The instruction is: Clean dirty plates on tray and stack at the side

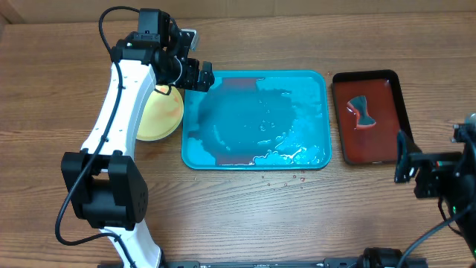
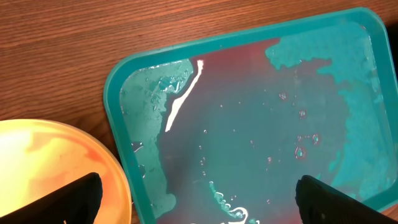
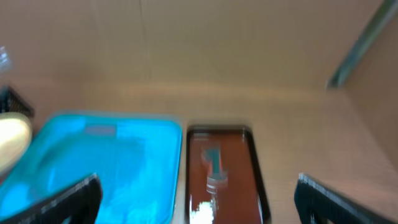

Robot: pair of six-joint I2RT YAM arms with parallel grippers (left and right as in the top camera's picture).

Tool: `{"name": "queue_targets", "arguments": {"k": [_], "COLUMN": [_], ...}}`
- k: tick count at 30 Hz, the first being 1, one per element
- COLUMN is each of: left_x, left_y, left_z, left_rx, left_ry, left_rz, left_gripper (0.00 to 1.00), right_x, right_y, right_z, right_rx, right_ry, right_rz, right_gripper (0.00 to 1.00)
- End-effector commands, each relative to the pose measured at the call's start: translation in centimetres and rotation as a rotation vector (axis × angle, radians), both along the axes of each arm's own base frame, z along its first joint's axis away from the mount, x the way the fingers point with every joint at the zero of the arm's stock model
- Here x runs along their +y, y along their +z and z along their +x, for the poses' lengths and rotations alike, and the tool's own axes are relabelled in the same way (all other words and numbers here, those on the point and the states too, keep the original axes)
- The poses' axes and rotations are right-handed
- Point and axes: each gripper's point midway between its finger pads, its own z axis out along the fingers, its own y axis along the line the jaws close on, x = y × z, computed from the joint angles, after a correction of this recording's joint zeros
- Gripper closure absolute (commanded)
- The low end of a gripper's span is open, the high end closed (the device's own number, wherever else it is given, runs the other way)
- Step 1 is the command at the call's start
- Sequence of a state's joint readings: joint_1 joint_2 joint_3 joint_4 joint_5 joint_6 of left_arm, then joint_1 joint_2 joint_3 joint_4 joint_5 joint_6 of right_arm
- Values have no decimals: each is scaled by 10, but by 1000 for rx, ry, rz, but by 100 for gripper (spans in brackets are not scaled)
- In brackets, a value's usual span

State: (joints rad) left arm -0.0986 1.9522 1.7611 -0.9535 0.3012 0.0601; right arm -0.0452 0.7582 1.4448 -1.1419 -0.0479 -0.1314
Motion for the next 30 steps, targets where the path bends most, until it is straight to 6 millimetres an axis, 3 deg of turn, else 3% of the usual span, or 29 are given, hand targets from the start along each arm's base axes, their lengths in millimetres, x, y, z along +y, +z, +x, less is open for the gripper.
{"name": "queue_targets", "arguments": {"k": [1,8,18,30], "left_x": [-1,-1,-1,-1], "left_y": [8,8,8,8], "left_z": [3,3,3,3], "left_rx": [-30,-30,-30,-30], "left_ry": [-20,-20,-20,-20], "left_rz": [11,11,11,11], "left_gripper": [0,0,0,0], "right_x": [1,11,28,39], "right_y": [-8,-42,-126,-176], "right_z": [8,28,30,29], "right_rx": [-70,-266,-453,-560], "right_ry": [11,68,164,212], "right_rz": [-3,2,8,8], "right_gripper": [0,0,0,0]}}
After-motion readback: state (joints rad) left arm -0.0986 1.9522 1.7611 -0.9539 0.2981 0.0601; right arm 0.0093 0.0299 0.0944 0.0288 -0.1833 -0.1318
